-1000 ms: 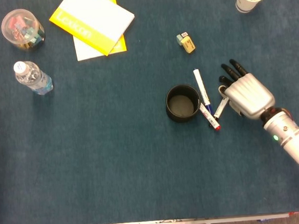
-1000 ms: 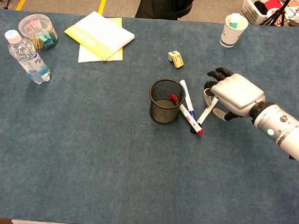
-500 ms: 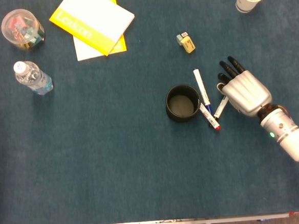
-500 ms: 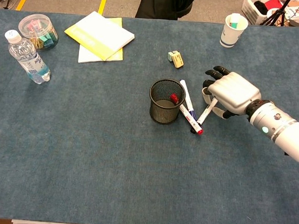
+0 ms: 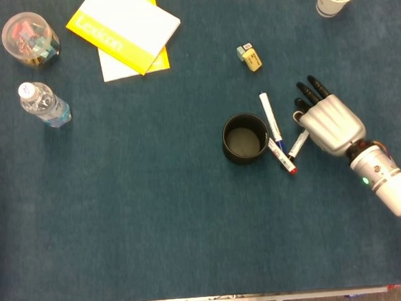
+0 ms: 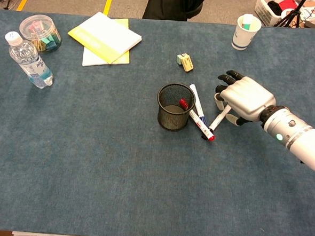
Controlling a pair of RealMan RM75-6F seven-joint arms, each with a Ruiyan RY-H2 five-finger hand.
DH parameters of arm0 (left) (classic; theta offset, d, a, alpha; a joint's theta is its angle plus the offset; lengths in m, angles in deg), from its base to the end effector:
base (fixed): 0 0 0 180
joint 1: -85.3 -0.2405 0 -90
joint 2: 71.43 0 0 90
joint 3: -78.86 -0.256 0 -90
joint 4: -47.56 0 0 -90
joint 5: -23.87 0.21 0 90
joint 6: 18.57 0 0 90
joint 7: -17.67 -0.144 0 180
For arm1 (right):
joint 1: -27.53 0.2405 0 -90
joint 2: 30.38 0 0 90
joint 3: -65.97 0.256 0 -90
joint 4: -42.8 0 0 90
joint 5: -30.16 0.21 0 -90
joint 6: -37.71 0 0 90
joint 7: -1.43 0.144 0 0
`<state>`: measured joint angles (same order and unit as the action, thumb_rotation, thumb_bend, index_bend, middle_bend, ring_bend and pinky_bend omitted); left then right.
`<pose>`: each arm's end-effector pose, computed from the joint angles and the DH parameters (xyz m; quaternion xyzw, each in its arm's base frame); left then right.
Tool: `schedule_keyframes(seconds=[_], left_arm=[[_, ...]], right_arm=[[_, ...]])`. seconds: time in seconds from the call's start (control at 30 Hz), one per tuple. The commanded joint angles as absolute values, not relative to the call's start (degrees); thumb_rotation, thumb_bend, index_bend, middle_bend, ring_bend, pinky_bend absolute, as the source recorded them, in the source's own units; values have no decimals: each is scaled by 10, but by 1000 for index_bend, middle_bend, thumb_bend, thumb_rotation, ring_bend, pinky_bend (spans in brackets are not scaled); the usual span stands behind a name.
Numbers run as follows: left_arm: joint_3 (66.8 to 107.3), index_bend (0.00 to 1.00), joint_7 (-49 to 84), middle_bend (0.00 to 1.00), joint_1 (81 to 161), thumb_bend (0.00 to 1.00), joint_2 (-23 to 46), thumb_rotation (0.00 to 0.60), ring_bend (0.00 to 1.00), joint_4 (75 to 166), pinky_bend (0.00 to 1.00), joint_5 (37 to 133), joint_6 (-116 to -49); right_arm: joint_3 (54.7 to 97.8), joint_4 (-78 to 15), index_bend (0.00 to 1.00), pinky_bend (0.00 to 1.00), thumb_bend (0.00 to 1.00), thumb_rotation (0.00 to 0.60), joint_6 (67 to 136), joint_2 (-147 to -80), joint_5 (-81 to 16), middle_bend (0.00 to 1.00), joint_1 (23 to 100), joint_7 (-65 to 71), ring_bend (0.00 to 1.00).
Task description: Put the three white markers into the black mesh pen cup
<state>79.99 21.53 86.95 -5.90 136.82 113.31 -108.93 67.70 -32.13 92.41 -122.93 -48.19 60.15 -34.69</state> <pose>-0.3177 0.1573 0.1606 -0.5818 -0.3842 -0.4133 0.5857 -0.2221 -0.2886 -0.0484 0.8434 -0.2016 0.2232 0.4451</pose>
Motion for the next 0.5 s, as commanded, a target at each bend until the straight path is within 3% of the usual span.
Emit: schedule_keyframes(seconds=[0.03, 0.5], left_arm=[[800, 196, 215, 178, 869, 150, -60, 600, 174, 1369, 139, 1134, -1090], [800, 196, 215, 178, 868, 150, -61, 600, 174, 1370, 139, 1134, -1091]], right_arm=[[676, -320, 489, 0, 293, 600, 925, -1230, -482, 303, 603, -350, 71], [671, -307, 492, 0, 312, 600, 923, -1238, -472, 303, 607, -373, 71]])
